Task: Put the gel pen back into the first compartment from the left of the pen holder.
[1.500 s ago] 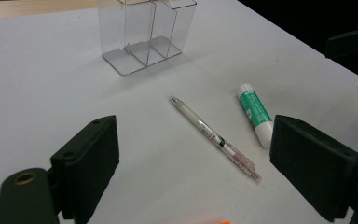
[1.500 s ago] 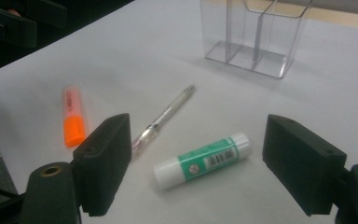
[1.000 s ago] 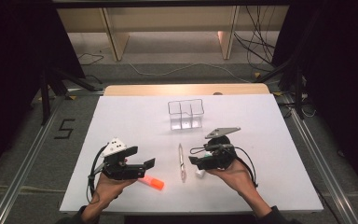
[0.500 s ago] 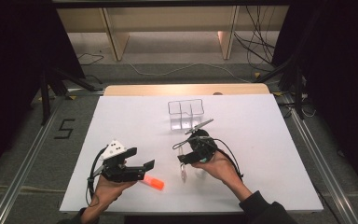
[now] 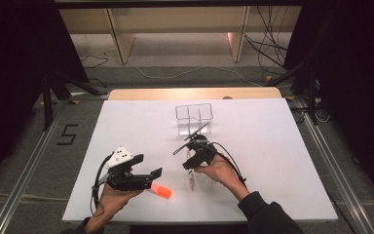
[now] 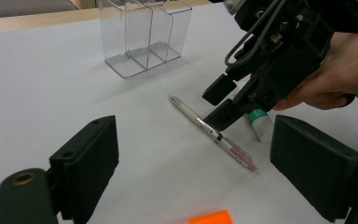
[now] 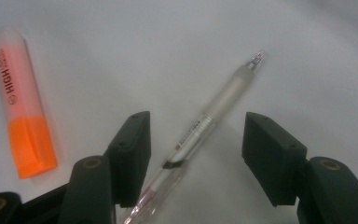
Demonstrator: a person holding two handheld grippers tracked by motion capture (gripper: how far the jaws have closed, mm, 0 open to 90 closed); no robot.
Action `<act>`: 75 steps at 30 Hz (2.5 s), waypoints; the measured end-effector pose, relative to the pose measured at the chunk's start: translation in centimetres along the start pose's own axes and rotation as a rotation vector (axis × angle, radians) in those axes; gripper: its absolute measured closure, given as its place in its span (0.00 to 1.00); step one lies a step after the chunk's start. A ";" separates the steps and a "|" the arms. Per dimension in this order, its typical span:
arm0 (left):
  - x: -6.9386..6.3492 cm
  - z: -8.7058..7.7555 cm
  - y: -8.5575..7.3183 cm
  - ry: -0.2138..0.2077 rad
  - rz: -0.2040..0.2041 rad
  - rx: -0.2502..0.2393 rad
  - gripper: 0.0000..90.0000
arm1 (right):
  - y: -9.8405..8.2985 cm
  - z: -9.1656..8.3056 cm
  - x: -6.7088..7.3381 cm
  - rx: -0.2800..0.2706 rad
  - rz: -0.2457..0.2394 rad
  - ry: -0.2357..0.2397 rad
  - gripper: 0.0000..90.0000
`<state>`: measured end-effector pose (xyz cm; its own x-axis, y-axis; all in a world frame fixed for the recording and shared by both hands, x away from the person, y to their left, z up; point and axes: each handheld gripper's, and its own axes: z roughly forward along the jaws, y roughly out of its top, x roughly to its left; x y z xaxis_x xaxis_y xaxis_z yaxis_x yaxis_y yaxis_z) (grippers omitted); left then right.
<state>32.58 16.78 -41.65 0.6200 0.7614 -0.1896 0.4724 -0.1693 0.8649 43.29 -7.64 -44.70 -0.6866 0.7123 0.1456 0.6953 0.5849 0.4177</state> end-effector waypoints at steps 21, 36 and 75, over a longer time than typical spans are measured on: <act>0.0 0.1 0.0 0.000 0.001 0.000 0.16 | 1.0 2.1 0.1 0.121 0.021 -0.026 0.61; -0.1 0.2 0.0 0.000 -0.001 -0.006 0.16 | 2.1 2.5 1.2 0.191 -0.018 -0.100 0.70; 0.0 0.4 0.1 -0.011 0.009 0.001 0.16 | 3.3 -0.8 -0.3 -0.140 0.012 -0.034 0.89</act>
<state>32.90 16.55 -41.72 0.6310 0.7530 -0.1866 0.4671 -0.1767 0.8663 45.66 -6.22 -42.62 -0.6693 0.7330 0.1217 0.6652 0.5180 0.5377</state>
